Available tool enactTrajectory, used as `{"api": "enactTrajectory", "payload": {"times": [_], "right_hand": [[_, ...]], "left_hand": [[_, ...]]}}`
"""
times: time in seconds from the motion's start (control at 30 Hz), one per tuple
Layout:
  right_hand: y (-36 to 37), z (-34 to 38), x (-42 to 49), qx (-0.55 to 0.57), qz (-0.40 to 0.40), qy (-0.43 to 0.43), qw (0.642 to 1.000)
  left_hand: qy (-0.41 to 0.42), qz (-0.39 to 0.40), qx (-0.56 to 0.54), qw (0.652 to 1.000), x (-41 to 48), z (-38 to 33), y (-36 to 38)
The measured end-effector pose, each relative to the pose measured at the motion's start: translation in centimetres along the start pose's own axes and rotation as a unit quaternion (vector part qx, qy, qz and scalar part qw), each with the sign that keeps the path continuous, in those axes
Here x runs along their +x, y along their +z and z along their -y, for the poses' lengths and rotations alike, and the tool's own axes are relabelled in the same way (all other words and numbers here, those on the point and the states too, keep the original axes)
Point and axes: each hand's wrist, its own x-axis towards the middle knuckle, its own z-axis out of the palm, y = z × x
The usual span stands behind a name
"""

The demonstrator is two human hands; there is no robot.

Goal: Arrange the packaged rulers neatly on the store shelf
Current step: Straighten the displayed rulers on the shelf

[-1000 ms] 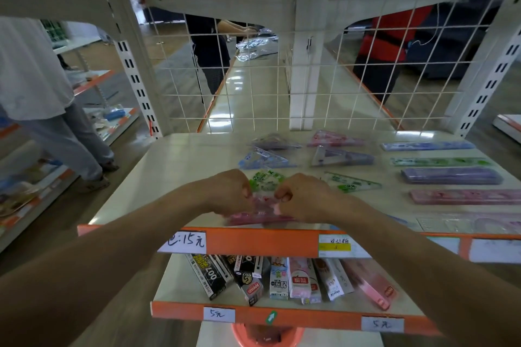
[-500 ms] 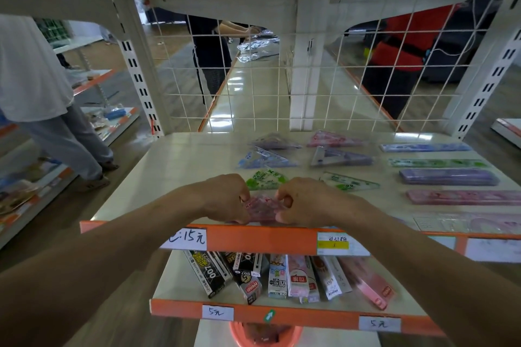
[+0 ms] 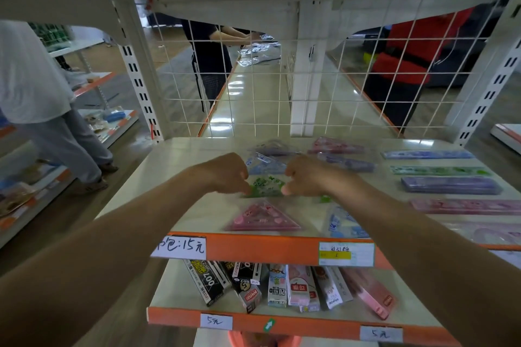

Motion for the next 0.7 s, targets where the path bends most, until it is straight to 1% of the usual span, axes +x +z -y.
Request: {"api": "enactTrajectory", "payload": {"times": [0.07,0.13,0.3,0.53,0.7], "right_hand": [[0.6,0.1,0.5,-0.008,0.012,0.006,1.000],[1.2,0.0,0.9,-0.015,0.001,0.004,1.000],[1.9,-0.1,1.4,-0.021,-0.017,-0.004,1.000],[2.1,0.1,1.8,-0.025,-0.027,-0.017,0.999],[2.3,0.1,1.9,-0.024,-0.013,-0.014,1.000]], "left_hand": [[-0.010,0.007,0.015,1.000,0.6,0.1,0.8],[-0.023,-0.006,0.021,1.000,0.7,0.2,1.2],[-0.001,-0.028,0.061,0.998,1.0,0.6,1.7],[0.006,-0.041,0.047,0.998,0.8,1.1,1.7],[0.011,-0.021,0.043,0.999,0.9,1.1,1.7]]}}
